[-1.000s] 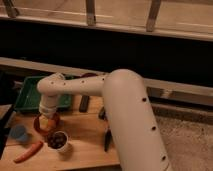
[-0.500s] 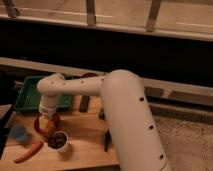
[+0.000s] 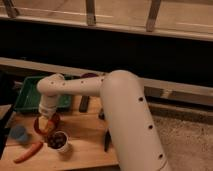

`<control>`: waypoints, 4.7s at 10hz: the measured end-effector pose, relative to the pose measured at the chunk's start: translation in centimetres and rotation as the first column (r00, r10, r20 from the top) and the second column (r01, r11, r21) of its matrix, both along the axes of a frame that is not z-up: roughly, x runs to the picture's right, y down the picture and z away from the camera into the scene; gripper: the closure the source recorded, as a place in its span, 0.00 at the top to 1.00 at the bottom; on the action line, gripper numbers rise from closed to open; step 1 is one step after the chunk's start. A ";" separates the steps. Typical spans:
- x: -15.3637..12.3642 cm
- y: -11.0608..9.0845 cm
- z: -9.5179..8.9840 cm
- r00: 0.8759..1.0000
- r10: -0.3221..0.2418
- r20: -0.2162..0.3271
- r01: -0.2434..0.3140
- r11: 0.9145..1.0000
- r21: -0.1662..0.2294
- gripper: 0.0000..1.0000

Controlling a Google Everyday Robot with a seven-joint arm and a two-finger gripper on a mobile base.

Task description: Place apple in tray

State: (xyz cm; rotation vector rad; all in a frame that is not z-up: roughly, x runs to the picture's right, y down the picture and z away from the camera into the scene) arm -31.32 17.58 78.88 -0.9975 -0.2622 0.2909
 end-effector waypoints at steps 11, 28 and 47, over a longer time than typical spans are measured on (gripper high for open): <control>-0.1 0.3 -0.5 1.000 -0.023 -0.007 0.023 1.000 0.003 0.00; 5.6 -22.9 -5.3 0.976 0.210 0.063 -0.215 0.861 0.462 0.00; -0.3 -15.4 7.6 0.901 0.307 0.305 -0.402 0.855 0.327 0.66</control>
